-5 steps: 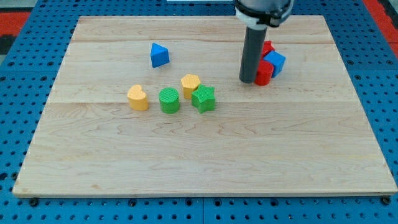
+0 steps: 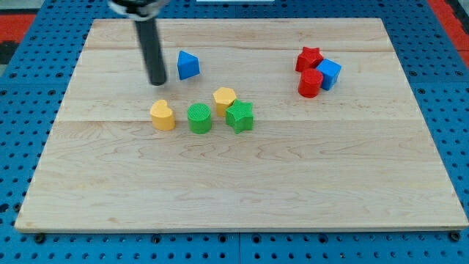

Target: Push the blue triangle into the red circle

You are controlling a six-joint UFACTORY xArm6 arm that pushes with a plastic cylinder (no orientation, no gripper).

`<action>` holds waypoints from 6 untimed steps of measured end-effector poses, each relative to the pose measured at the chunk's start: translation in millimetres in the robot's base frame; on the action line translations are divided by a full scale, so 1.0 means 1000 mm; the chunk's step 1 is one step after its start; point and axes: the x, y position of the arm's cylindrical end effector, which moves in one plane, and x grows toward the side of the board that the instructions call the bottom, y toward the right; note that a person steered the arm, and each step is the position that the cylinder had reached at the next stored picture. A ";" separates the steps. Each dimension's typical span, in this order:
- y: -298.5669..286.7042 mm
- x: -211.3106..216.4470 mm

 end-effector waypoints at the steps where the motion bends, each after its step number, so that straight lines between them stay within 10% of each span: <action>1: -0.036 -0.034; 5: 0.276 -0.028; 6: 0.201 -0.031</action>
